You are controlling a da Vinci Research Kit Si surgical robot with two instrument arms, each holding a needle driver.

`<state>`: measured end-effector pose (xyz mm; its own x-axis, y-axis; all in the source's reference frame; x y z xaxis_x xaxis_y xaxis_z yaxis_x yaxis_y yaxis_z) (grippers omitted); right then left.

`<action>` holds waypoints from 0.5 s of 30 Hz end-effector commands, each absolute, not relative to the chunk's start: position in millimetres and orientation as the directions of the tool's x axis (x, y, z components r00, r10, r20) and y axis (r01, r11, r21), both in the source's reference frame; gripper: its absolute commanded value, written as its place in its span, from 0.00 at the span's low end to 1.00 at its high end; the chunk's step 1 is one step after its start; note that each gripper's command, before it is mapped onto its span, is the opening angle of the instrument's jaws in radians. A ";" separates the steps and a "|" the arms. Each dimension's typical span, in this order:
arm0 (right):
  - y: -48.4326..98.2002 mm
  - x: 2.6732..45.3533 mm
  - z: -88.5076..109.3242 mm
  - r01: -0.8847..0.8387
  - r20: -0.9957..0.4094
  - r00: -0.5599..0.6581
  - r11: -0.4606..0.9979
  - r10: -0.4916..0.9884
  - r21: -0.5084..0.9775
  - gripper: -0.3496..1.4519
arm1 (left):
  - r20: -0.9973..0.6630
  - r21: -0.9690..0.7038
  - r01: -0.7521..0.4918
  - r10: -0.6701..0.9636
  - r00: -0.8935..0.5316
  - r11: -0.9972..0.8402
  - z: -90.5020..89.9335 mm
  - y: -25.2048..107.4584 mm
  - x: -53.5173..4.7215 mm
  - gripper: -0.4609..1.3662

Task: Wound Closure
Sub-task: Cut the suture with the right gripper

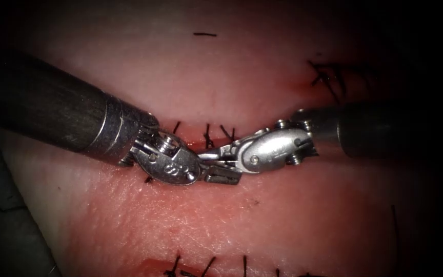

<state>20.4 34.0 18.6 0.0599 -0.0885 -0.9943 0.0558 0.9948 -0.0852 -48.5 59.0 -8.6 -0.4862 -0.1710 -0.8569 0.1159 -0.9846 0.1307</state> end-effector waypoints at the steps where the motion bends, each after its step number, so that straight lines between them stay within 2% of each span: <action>1: 33.9 20.1 18.6 0.042 -0.994 0.082 0.997 -0.074 -0.071 0.63 | -0.857 0.129 0.119 -0.171 -0.486 -0.984 -8.7 59.0 -48.5 0.06; 3: 34.0 19.9 18.7 0.033 -0.993 0.092 0.997 -0.067 -0.064 0.73 | -0.857 0.129 0.119 -0.171 -0.486 -0.984 -8.7 59.0 -48.5 0.06; 6: 34.1 19.8 18.7 0.018 -0.992 0.108 0.998 -0.059 -0.057 0.83 | -0.857 0.129 0.119 -0.171 -0.486 -0.984 -8.7 59.0 -48.5 0.06; 15: 34.3 19.7 18.8 0.018 -0.992 0.108 0.998 -0.059 -0.057 0.85 | -0.858 0.129 0.120 -0.172 -0.485 -0.984 -8.7 59.0 -48.5 0.06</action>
